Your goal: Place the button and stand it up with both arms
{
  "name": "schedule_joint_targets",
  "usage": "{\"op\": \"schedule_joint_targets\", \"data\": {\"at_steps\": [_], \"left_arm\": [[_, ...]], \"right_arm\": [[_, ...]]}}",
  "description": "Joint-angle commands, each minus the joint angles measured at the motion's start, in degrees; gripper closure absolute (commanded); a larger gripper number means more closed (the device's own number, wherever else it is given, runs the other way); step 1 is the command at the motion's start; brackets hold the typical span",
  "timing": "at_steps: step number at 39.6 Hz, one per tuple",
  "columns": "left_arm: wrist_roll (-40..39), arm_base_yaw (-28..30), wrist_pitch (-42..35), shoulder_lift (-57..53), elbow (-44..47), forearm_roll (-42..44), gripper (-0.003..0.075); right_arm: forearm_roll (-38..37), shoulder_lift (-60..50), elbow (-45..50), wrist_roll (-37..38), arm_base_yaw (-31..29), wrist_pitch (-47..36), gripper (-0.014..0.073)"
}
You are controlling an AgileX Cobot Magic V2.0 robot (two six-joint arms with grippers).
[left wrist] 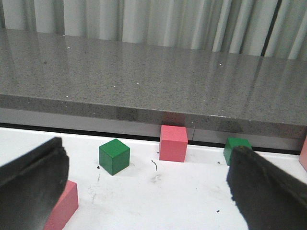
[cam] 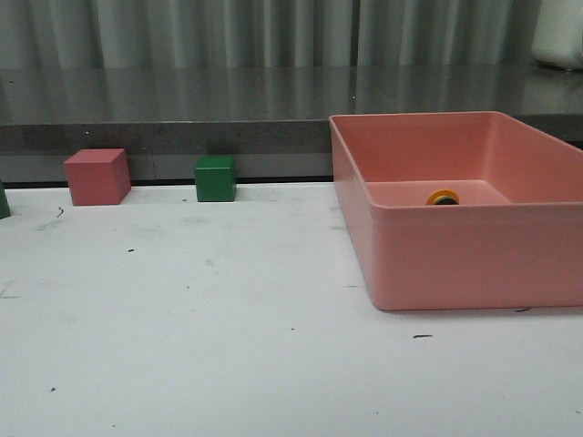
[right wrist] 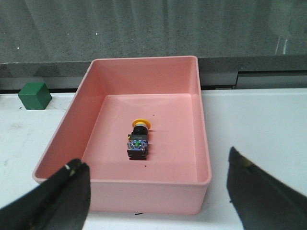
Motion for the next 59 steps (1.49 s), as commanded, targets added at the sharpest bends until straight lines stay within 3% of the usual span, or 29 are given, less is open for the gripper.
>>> {"op": "schedule_joint_targets", "data": {"at_steps": [1,14,25,42,59], "left_arm": [[-0.46,0.11,-4.42,0.8,-2.14,-0.54,0.0049],[-0.46,0.11,-4.29,0.8,-2.14,-0.54,0.0048],[-0.46,0.11,-4.29,0.8,-2.14,-0.54,0.0048],[-0.46,0.11,-4.17,0.8,-2.14,-0.54,0.0048],[-0.46,0.11,-4.17,0.8,-2.14,-0.54,0.0048]], "right_arm": [[0.36,2.03,-1.91,-0.35,-0.36,-6.99,-0.0069],[2.32,24.78,-13.33,-0.35,0.53,-8.87,-0.0069],[4.04,45.3,-27.92,-0.3,8.29,-3.82,-0.0069],[4.06,70.71,-47.98,2.55,4.51,11.39,-0.0069],[4.01,86.11,-57.98,2.55,3.98,15.3,-0.0036]]}}
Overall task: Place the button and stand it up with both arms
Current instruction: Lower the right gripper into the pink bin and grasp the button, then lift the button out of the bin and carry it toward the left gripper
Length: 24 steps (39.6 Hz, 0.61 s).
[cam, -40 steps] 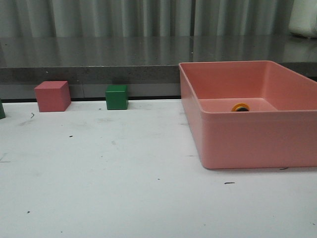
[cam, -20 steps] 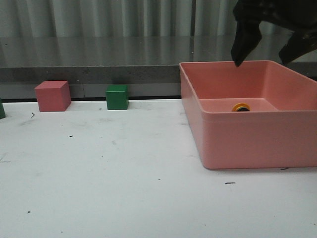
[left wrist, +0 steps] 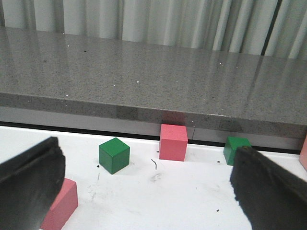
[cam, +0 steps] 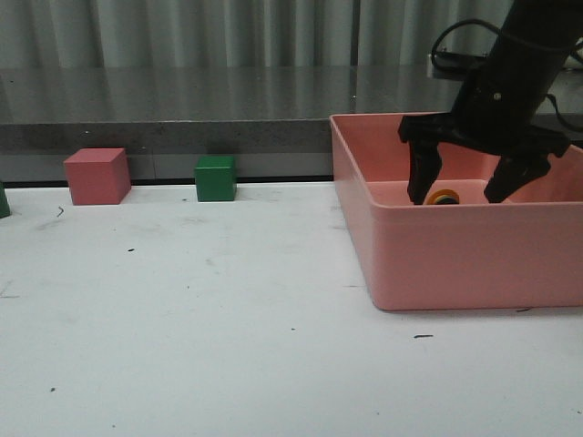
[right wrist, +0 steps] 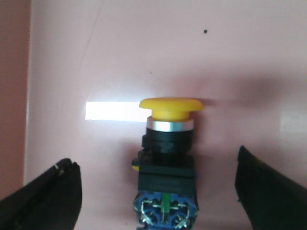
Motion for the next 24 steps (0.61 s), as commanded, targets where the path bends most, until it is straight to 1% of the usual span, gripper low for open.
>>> {"op": "schedule_joint_targets", "data": {"at_steps": [1,4,5,8,15,17,21,24], "left_arm": [[-0.46,0.11,-4.28,0.8,-2.14,-0.43,0.0048],[-0.46,0.11,-4.28,0.8,-2.14,-0.43,0.0048],[-0.46,0.11,-4.28,0.8,-2.14,-0.43,0.0048],[-0.46,0.11,-4.28,0.8,-2.14,-0.43,0.0048],[-0.46,0.11,-4.28,0.8,-2.14,-0.43,0.0048],[-0.46,0.11,-4.28,0.8,-2.14,-0.43,0.0048],[-0.46,0.11,-4.28,0.8,-2.14,-0.43,0.0048],[-0.46,0.11,-4.28,0.8,-2.14,-0.43,0.0048]], "right_arm": [[0.04,-1.45,-2.49,0.16,-0.38,-1.48,-0.002],[0.04,-0.74,-2.49,0.16,-0.44,-1.63,0.005],[0.04,-0.68,-2.49,0.16,-0.44,-1.63,0.0085],[0.04,-0.61,-2.49,0.16,-0.44,-1.63,0.0135],[0.04,-0.61,-2.49,0.16,-0.44,-0.95,0.0186],[0.04,-0.61,-2.49,0.16,-0.44,-0.59,0.0225],[0.04,-0.61,-2.49,0.16,-0.44,-0.01,0.0346],[0.04,-0.61,-2.49,0.16,-0.44,0.25,0.0382]]}}
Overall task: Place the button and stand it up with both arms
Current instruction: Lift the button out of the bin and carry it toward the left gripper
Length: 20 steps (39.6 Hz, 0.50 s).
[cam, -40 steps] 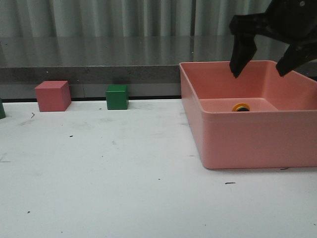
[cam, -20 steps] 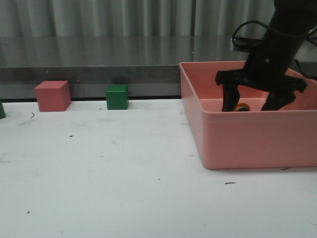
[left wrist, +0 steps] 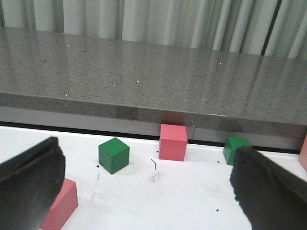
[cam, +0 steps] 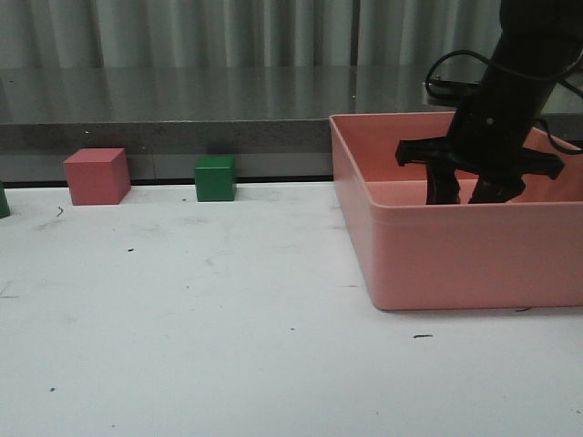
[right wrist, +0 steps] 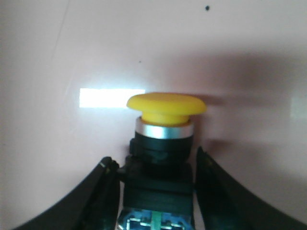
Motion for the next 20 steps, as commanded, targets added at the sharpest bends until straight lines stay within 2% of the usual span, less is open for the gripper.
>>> {"op": "schedule_joint_targets", "data": {"at_steps": [1,9,20], "left_arm": [[-0.46,0.11,-4.28,0.8,-2.14,-0.33,0.0048],[-0.46,0.11,-4.28,0.8,-2.14,-0.33,0.0048],[-0.46,0.11,-4.28,0.8,-2.14,-0.33,0.0049]], "right_arm": [[0.04,-3.46,-1.84,0.12,-0.31,-0.2,0.038],[0.04,-7.84,-1.84,0.12,-0.31,-0.28,0.0378],[0.1,-21.84,-1.84,0.07,1.9,-2.1,0.0378]]}}
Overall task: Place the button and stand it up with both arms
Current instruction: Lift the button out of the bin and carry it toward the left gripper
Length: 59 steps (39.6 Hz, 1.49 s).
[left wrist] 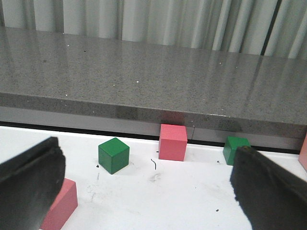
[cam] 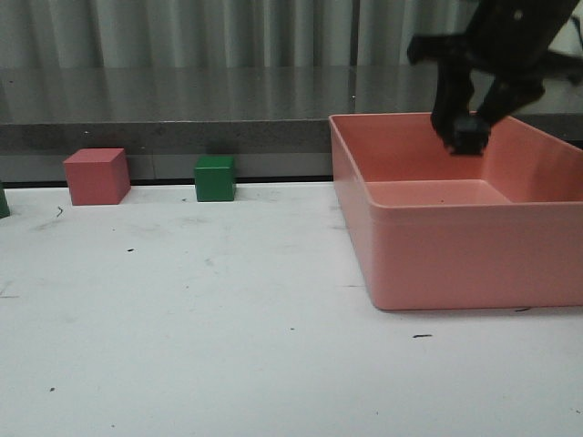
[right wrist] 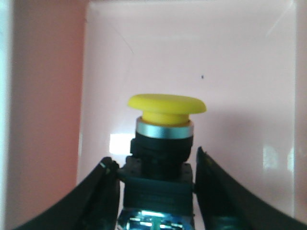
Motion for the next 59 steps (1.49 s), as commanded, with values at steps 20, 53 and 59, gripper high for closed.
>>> {"op": "schedule_joint_targets", "data": {"at_steps": [20,53,59], "left_arm": [[-0.46,0.11,-4.55,0.8,-2.14,-0.33,0.0048],[-0.46,0.11,-4.19,0.8,-2.14,-0.33,0.0048],[-0.46,0.11,-3.57,0.8,-2.14,-0.33,0.0048]], "right_arm": [[5.33,-7.3,-9.01,0.07,28.75,-1.77,0.0378],[-14.05,30.14,-41.95,34.91,38.01,15.15,0.0382],[-13.19,31.23,-42.32,37.88,37.67,14.6,0.0382]]}}
